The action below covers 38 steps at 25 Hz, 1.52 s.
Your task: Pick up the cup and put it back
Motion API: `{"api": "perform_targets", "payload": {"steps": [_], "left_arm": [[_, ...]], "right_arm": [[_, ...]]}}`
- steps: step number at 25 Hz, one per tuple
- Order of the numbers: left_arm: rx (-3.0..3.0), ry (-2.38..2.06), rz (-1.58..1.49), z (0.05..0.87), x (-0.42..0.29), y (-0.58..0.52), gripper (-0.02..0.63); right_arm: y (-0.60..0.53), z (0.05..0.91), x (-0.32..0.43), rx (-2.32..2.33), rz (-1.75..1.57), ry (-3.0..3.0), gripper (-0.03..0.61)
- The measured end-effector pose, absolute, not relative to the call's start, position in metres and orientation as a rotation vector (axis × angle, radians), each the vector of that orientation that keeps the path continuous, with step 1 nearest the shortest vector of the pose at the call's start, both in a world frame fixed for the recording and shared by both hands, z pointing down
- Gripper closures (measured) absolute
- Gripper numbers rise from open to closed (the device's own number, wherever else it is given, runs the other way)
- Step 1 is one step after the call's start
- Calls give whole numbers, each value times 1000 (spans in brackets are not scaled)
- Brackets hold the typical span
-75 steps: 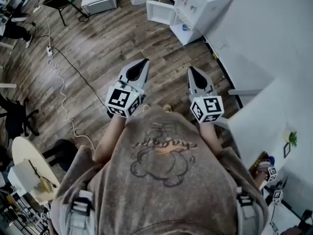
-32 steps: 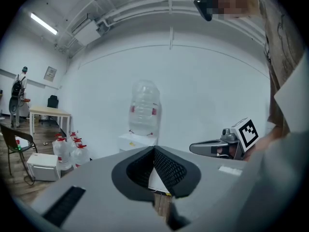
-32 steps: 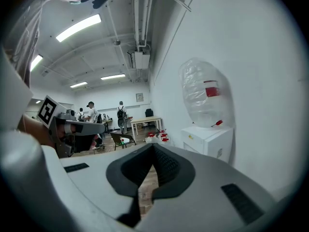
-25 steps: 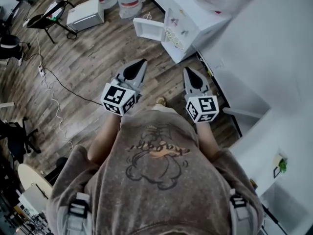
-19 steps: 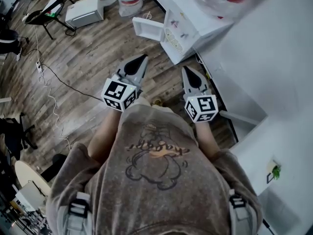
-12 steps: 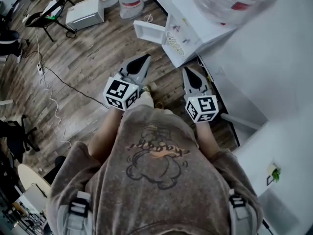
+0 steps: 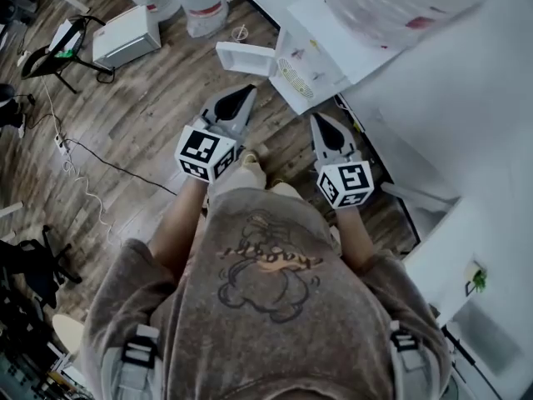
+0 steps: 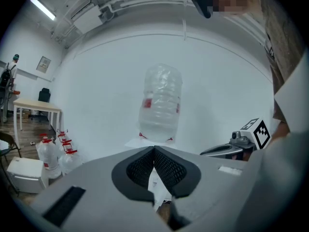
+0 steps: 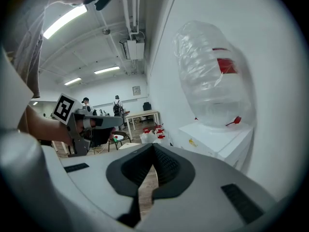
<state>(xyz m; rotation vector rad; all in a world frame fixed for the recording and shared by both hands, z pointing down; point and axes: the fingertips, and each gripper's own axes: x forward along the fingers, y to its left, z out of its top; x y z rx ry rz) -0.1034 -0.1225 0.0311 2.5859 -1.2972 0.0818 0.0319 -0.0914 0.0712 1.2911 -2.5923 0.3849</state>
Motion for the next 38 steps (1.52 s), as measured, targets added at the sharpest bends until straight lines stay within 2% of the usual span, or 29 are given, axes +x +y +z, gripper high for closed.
{"api": "perform_targets", "payload": {"steps": [6, 15, 38], "left_arm": [[2581, -1265, 58, 63, -118, -159, 612], [2601, -1236, 79, 161, -108, -175, 611], [2684, -1157, 77, 471, -60, -195, 611]], "right_arm": [[-119, 107, 22, 1302, 381, -2565, 578], [-140, 196, 36, 1386, 286, -2530, 578], [-160, 508, 67, 1338, 276, -2639, 578]]}}
